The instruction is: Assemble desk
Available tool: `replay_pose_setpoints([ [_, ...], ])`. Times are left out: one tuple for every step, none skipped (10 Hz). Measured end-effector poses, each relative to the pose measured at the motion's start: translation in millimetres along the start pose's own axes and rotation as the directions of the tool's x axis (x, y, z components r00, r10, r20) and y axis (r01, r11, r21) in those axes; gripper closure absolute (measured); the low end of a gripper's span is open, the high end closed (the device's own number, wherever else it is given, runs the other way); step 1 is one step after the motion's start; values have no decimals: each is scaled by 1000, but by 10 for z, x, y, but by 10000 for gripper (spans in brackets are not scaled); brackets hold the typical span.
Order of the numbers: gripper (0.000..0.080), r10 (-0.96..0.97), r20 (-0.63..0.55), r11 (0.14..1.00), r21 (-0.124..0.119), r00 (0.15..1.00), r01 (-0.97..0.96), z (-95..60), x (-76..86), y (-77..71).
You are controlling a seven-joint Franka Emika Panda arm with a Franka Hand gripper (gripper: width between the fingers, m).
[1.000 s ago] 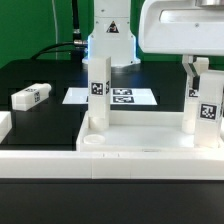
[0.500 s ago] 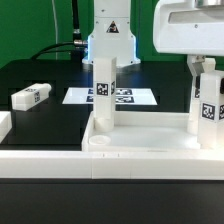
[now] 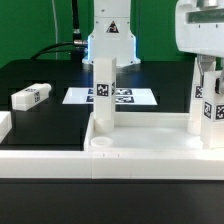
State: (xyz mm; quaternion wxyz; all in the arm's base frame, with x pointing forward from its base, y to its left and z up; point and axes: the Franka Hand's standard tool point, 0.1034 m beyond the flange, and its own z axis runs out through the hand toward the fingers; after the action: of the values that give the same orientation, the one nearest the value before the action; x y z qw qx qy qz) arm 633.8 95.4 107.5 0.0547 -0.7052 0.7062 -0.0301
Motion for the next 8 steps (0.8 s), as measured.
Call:
replay_pose_setpoints([
  [509, 96, 3, 995, 0, 995, -96, 0, -42, 4],
  [509, 130, 4, 991, 1, 991, -130, 0, -52, 3],
  [509, 128, 4, 992, 1, 992, -128, 0, -51, 3],
  [509, 125, 4, 992, 1, 992, -125, 0, -51, 3],
  [503, 105, 4, 994, 1, 994, -105, 1, -51, 3],
  [503, 52, 3, 999, 1, 999, -52, 3, -47, 3],
  [307, -14, 3, 1000, 4, 1000, 14, -7, -37, -11],
  [307, -78, 2, 997, 11, 997, 78, -11, -42, -23],
])
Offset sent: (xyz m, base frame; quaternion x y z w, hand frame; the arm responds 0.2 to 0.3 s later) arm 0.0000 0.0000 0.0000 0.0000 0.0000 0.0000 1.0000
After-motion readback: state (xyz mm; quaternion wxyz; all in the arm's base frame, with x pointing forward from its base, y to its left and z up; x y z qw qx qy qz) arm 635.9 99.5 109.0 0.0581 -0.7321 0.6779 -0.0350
